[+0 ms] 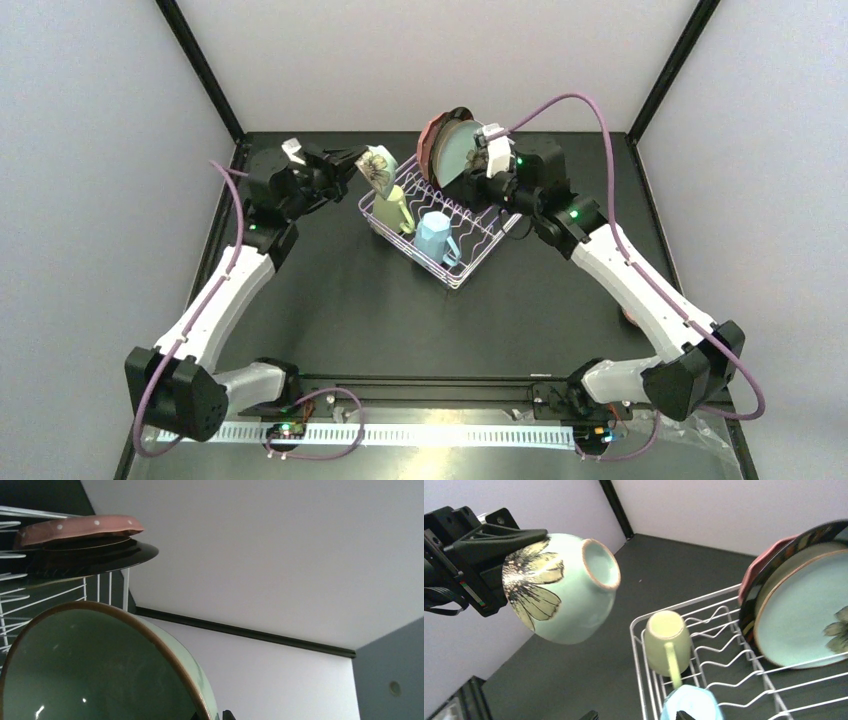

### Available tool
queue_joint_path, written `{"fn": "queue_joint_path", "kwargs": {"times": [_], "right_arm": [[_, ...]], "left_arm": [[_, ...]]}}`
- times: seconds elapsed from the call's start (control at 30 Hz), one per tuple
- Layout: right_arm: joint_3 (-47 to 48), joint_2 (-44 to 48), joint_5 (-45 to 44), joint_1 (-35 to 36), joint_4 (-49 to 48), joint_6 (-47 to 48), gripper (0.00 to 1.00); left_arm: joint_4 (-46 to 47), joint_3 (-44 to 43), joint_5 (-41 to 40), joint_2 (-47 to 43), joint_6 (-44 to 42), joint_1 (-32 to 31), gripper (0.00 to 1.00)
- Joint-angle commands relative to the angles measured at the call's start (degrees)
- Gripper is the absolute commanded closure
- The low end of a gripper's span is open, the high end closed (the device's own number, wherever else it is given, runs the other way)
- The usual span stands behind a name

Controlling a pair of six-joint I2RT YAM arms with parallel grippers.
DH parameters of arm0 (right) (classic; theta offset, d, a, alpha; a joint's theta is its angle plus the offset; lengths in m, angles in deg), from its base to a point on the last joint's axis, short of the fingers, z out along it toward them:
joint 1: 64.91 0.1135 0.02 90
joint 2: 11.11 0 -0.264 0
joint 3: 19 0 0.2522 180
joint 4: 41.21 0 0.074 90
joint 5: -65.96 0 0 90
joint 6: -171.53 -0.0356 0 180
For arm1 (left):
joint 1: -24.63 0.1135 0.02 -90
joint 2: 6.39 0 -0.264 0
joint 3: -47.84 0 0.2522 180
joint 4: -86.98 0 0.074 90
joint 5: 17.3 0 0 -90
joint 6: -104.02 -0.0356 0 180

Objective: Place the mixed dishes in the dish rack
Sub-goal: Pass from the left arm to the right

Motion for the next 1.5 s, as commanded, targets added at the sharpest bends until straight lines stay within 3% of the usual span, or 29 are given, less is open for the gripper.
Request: {"fn": "queue_joint_path", "kwargs": {"times": [0.0,0.33,0.7,1.47], "right_arm": [[4.6,-1.6,-8.9,1.9,5.8,6.7,0.12],[13.3,-7.4,-37.7,14.3,12.9,13.2,0.13],[11.6,-9.7,-53.2,17.2,12.7,12.9,0.13],[16.6,-19.1,-53.5,17.5,8.1,13.3,0.13]], "left_arm": [[-3.7,-7.6,-6.5,3.9,4.0,-4.1,0.99],[-16.6,-25.0,-13.5,19.2,8.7,-12.1,0.99],[-22.4,-34.8,-13.7,27.9,9.1,-15.0,0.99],[-24.9,-40.4,-11.2,32.8,7.9,-15.4,0.99]]}}
